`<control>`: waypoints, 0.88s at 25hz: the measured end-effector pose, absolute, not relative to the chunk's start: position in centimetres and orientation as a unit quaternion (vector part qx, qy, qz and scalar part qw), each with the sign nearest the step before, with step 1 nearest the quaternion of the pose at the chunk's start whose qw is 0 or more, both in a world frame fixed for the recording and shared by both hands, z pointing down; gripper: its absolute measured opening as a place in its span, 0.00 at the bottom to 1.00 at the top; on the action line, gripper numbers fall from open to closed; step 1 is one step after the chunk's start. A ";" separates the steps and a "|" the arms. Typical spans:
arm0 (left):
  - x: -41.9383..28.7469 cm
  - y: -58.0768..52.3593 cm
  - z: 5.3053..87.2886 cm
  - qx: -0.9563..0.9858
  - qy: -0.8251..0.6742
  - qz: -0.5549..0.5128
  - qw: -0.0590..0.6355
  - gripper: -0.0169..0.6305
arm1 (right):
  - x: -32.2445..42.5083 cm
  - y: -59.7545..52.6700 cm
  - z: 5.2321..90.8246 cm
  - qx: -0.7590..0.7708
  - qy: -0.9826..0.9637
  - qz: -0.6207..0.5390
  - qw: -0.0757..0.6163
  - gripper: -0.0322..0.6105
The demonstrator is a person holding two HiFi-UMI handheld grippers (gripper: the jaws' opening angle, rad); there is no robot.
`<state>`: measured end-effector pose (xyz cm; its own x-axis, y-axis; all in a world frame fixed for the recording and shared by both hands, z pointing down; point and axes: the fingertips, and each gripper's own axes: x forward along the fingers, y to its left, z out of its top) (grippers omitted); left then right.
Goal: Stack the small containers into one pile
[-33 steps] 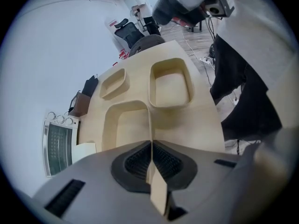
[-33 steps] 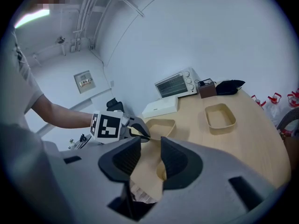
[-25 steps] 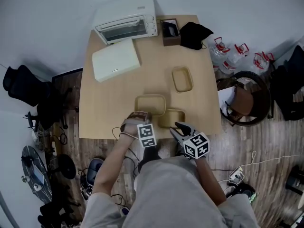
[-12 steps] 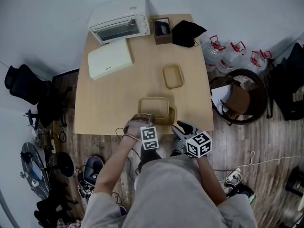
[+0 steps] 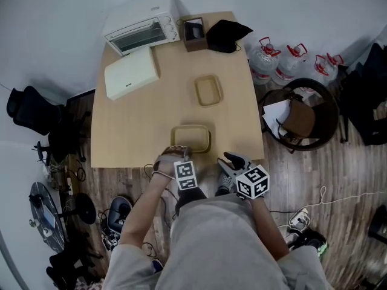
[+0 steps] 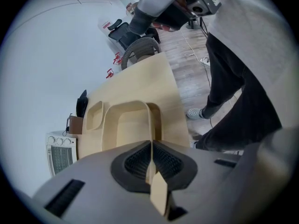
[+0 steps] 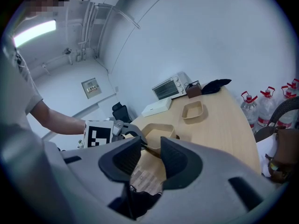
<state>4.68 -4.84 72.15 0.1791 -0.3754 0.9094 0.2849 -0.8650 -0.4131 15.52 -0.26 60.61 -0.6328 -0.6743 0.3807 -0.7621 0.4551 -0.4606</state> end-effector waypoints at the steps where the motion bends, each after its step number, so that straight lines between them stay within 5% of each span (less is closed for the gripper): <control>1: 4.8 -4.6 72.3 -0.722 0.029 -0.641 0.259 0.04 | 15.8 -0.1 60.6 0.423 -0.850 0.305 0.070 0.26; 22: 5.4 -2.8 74.0 -0.735 0.024 -0.638 0.227 0.05 | 18.5 2.2 60.4 0.436 -0.849 0.291 0.068 0.26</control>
<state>5.40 -2.75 73.99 0.1844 -0.3255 0.9274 0.2540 -0.8957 -0.3649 18.51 2.16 60.44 -0.6099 -0.7012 0.3692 -0.7802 0.4495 -0.4350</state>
